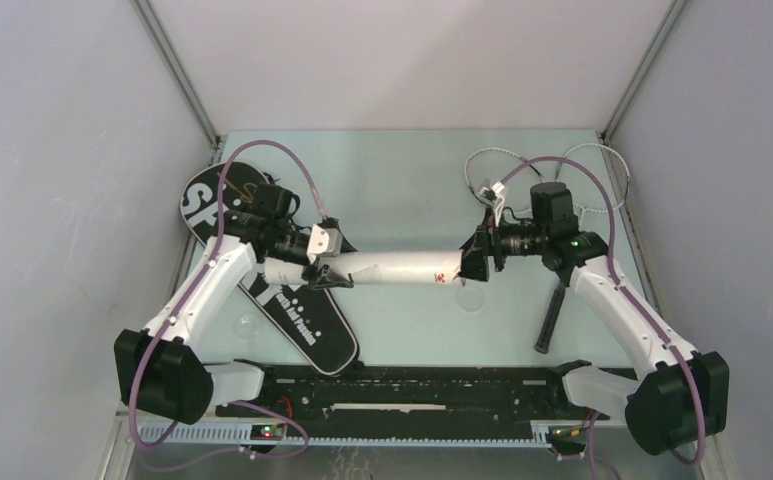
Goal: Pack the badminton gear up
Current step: Adjust the shuttlecock in the shuttle tube.
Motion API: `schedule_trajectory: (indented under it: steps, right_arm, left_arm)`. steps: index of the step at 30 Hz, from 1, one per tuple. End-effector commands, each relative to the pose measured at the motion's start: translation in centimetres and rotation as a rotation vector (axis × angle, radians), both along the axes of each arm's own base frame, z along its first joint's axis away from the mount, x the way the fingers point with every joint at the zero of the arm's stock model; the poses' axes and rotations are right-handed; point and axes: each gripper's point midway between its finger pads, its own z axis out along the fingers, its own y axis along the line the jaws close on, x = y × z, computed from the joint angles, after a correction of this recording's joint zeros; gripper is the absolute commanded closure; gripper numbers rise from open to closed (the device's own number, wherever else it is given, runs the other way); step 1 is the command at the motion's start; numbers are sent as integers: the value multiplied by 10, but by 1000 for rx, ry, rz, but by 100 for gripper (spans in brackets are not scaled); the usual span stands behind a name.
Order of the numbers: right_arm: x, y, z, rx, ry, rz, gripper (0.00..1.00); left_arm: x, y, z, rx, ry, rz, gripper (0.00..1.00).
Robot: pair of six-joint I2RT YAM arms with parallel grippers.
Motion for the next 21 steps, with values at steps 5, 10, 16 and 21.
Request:
schedule_trajectory:
  steps: [5, 10, 16, 21]
  right_arm:
    - [20, 14, 3, -31, -25, -44, 24]
    - [19, 17, 3, -36, -36, -44, 25]
    - [18, 24, 3, -36, -51, -42, 24]
    - [19, 23, 0, -28, -69, -66, 23]
  left_arm:
    - [-10, -9, 14, -85, -10, -42, 61]
    - [-9, -11, 14, -89, -2, -47, 61]
    - [-8, -13, 15, -96, 5, -55, 61]
    - [-7, -14, 17, -101, 8, -53, 61]
